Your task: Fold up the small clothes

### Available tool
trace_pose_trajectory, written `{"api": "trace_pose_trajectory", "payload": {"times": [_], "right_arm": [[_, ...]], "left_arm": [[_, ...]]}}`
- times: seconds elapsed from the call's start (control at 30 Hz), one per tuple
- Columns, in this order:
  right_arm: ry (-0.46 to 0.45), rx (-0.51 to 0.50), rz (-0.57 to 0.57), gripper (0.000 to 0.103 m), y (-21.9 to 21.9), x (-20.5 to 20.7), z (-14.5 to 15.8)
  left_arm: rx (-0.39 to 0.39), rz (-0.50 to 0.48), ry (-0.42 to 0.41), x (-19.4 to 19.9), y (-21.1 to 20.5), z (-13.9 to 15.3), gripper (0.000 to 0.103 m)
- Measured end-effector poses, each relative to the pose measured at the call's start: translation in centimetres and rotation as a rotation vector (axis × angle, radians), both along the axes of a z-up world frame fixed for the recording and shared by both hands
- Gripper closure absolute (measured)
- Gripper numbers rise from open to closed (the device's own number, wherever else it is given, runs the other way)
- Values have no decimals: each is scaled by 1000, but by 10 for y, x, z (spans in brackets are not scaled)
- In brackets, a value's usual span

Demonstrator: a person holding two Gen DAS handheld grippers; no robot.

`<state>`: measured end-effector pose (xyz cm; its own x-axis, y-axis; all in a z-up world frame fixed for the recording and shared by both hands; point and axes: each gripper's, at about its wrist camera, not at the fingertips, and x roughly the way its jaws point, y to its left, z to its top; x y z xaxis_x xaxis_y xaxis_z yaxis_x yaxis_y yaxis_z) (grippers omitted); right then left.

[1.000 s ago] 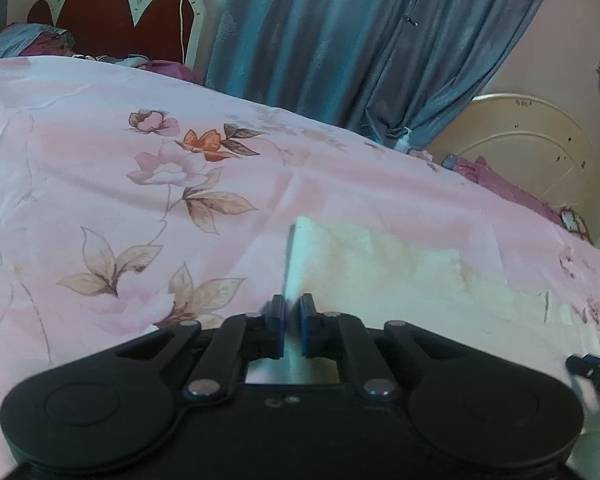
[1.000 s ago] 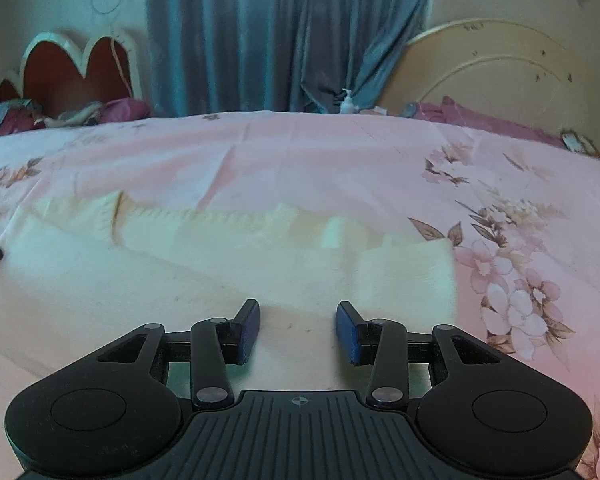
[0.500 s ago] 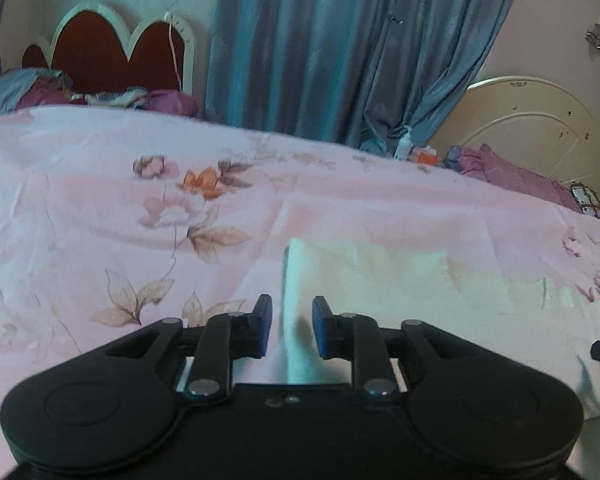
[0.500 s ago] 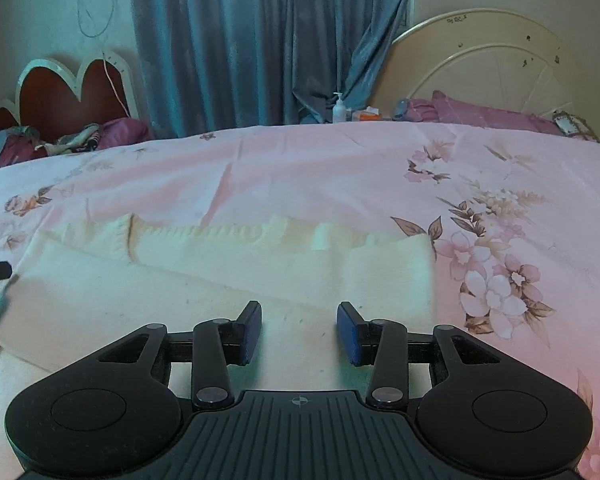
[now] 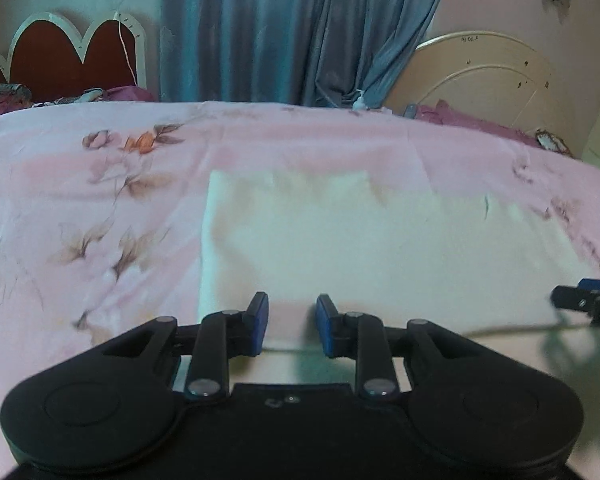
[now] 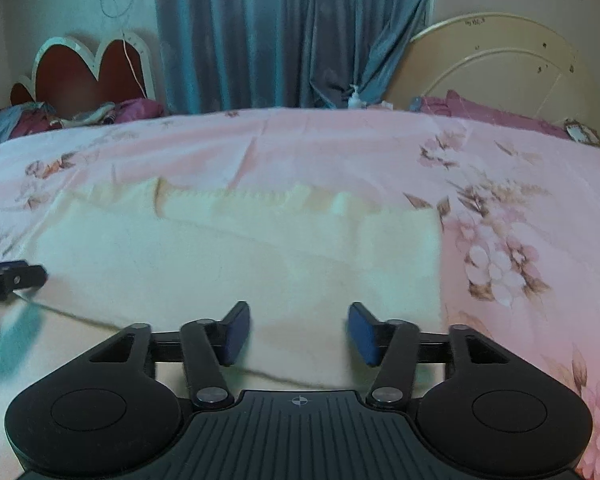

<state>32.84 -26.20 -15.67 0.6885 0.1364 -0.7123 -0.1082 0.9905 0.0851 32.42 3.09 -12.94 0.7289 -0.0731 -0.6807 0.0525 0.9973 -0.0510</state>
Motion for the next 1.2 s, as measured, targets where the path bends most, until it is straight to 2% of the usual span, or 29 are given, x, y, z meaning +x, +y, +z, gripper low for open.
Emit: {"api": "trace_pose_trajectory", "payload": {"times": [0.07, 0.17, 0.27, 0.37, 0.43, 0.53, 0.67, 1.1, 1.2], "right_arm": [[10, -12, -24, 53, -13, -1, -10], [7, 2, -70, 53, -23, -2, -4], [-8, -72, -28, 53, -18, -3, -12], [7, -32, -58, 53, -23, -3, -11], [-4, -84, -33, 53, -17, -4, -12], [3, -92, -30, 53, -15, -3, -11], [-19, -178, 17, 53, -4, -3, -15], [69, -97, 41, 48, -20, 12, -8], [45, -74, 46, 48, -23, 2, 4]], "left_arm": [[22, -16, -11, -2, 1, -3, 78], [13, -4, 0, 1, 2, -2, 78], [18, -2, -2, 0, 1, -2, 78], [21, -2, 0, 0, 0, -3, 78], [26, -1, 5, 1, -1, -2, 78], [28, 3, 13, 1, -2, -1, 79], [52, 4, 16, 2, -5, -1, 80], [137, 44, 67, 4, -25, 6, 76], [142, 47, 71, -3, -31, 13, 75]]}}
